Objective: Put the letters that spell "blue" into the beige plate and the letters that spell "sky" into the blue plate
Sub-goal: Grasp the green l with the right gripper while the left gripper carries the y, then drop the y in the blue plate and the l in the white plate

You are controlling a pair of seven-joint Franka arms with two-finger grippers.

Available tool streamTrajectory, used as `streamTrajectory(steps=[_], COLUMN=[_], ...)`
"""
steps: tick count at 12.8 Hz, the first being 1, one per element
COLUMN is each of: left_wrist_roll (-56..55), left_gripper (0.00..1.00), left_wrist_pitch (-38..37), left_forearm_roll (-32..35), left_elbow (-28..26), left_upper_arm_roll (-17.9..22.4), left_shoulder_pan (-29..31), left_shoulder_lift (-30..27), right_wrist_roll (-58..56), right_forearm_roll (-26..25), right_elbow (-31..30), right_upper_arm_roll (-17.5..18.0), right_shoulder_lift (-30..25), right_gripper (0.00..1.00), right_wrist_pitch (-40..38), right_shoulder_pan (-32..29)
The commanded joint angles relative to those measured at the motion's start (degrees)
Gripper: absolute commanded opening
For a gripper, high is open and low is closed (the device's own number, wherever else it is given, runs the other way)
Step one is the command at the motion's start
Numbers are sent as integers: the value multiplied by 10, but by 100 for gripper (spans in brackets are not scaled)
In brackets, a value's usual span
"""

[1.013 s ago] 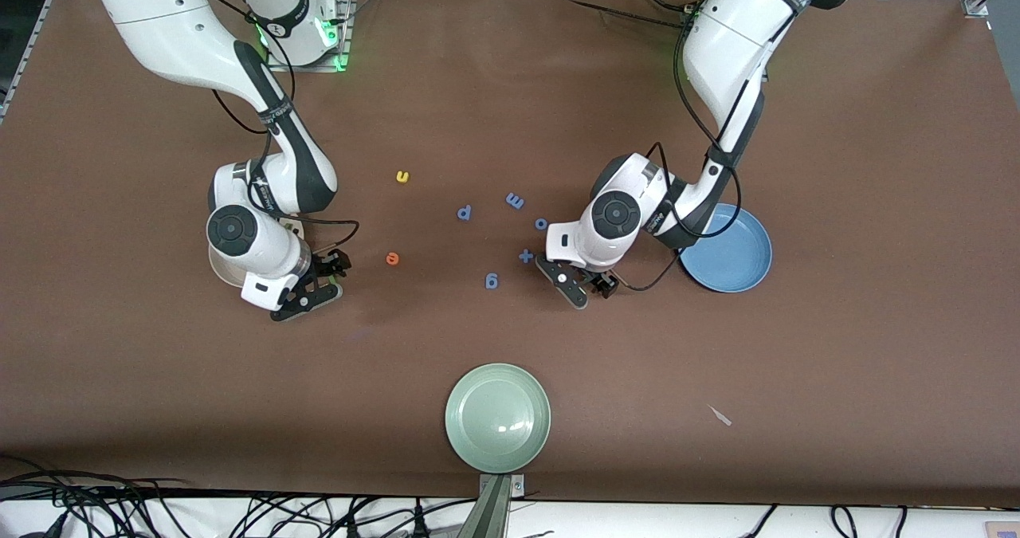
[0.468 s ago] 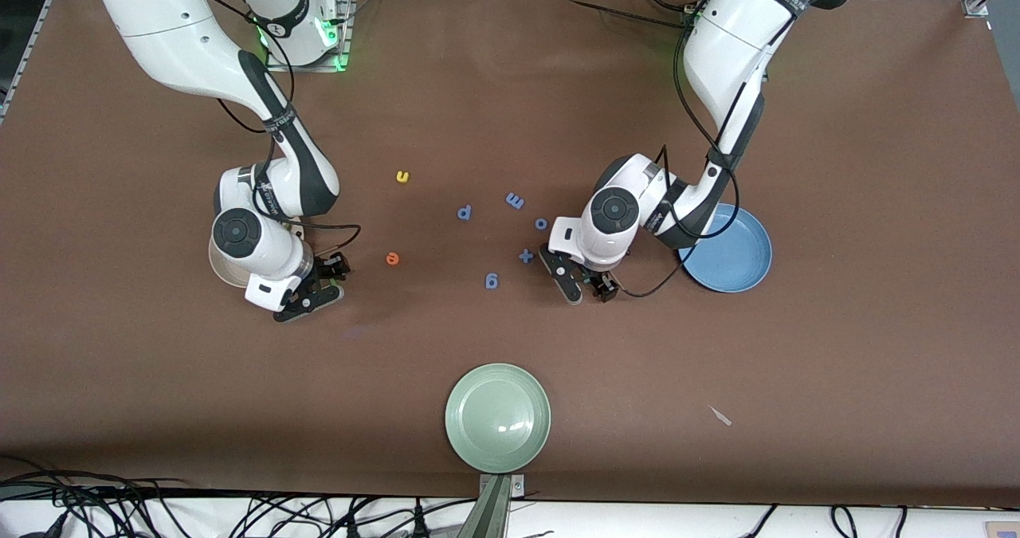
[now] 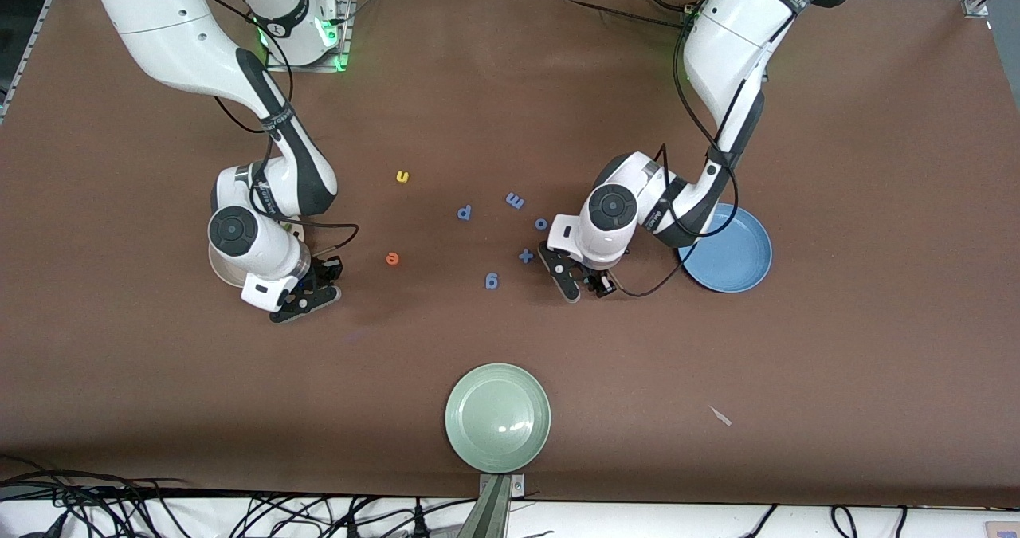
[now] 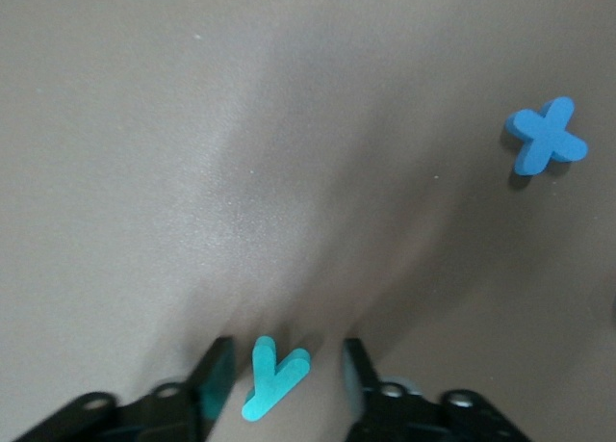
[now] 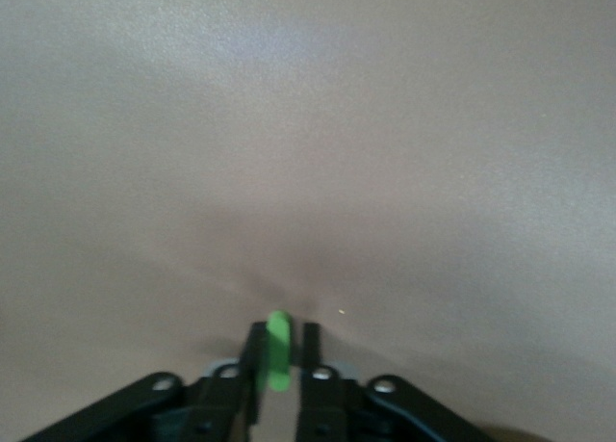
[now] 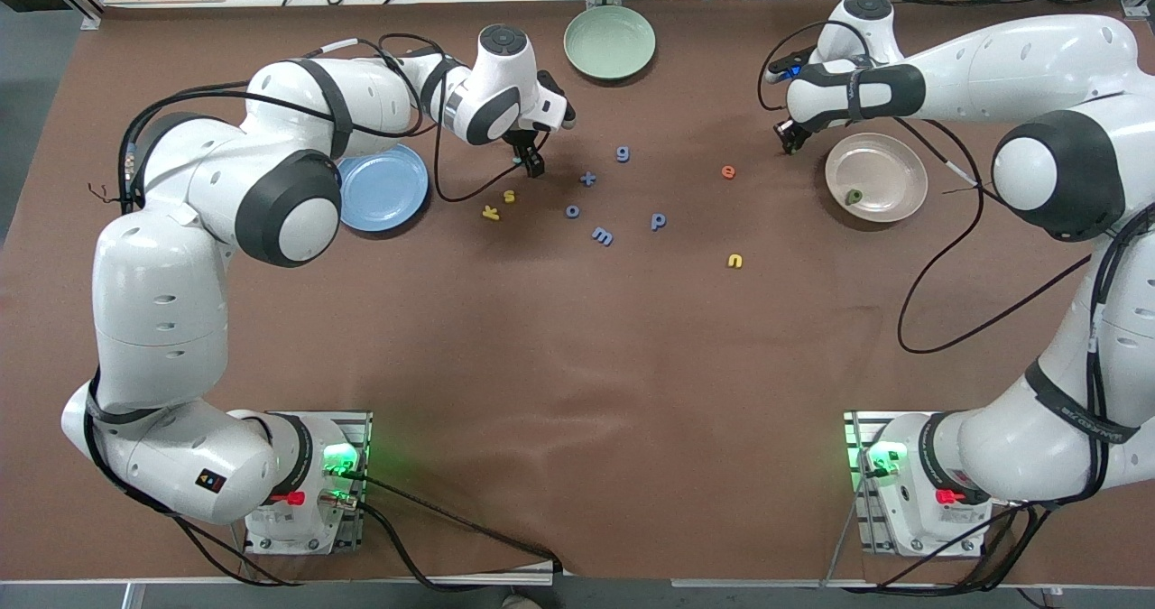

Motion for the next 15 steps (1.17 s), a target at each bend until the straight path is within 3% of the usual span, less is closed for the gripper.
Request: streamTrajectory(steps=[1, 4, 6, 8, 11, 13, 15], left_wrist_roll=[5, 5, 4, 4, 4, 7, 7], left_gripper=[9, 1, 1, 0, 1, 2, 4], left_wrist_pitch=[6, 5, -2, -23, -99, -154, -190], left_forearm_roll=[19, 59, 59, 59, 59, 59, 66], left_elbow=[-15, -15, -15, -13, -13, -16, -29], left_upper_arm_roll=[1, 1, 1, 0, 1, 1, 1], left_shoulder_pan=[1, 8, 15, 26, 47, 73, 114], left_shoulder_lift=[-8, -34, -51, -67, -101, -117, -129], right_wrist_roll=[-4, -12, -33, -53, -54, -64, -91], right_forearm_roll=[1, 1, 1, 2, 3, 3, 3], right_elbow=[-7, 27, 80, 95, 59, -13, -48], right_upper_arm_roll=[6, 1, -1, -1, -13, -27, -46], right_shoulder_lift=[-1, -15, -18, -18, -39, -66, -75], right_gripper=[2, 2, 2, 4, 8, 7, 7], right_wrist_pitch=[6, -57, -151, -199, -194, -136, -108], right_shoulder_pan=[-4, -6, -19, -40, -42, -42, -42])
